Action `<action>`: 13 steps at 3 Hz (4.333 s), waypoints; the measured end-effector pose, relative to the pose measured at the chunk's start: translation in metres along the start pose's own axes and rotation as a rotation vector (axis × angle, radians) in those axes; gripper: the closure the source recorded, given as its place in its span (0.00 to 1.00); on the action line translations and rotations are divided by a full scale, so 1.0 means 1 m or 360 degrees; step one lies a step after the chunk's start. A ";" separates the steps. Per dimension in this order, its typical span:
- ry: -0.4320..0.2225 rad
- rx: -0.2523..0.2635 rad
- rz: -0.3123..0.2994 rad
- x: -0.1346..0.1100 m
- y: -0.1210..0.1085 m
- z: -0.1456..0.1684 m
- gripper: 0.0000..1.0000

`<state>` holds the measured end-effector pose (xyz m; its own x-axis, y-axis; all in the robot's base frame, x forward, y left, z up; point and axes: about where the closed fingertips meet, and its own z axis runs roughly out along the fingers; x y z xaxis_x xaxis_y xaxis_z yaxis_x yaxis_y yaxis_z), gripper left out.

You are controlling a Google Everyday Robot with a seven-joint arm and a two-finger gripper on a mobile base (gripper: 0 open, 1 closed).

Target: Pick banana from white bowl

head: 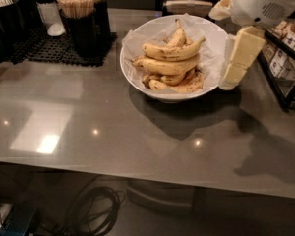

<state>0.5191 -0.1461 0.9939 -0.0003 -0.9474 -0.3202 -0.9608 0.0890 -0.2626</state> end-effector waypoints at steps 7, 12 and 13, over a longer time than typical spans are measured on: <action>-0.0352 -0.0326 -0.0079 -0.064 -0.054 0.106 0.22; -0.0425 -0.0277 -0.0131 -0.066 -0.050 0.087 1.00; -0.0564 -0.0210 -0.0202 -0.064 -0.028 0.051 1.00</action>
Offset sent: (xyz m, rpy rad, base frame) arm 0.0323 0.0399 0.0011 0.0912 0.0244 0.0939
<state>0.5604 -0.0724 0.9754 0.1941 -0.7815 -0.5930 -0.9744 -0.0837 -0.2085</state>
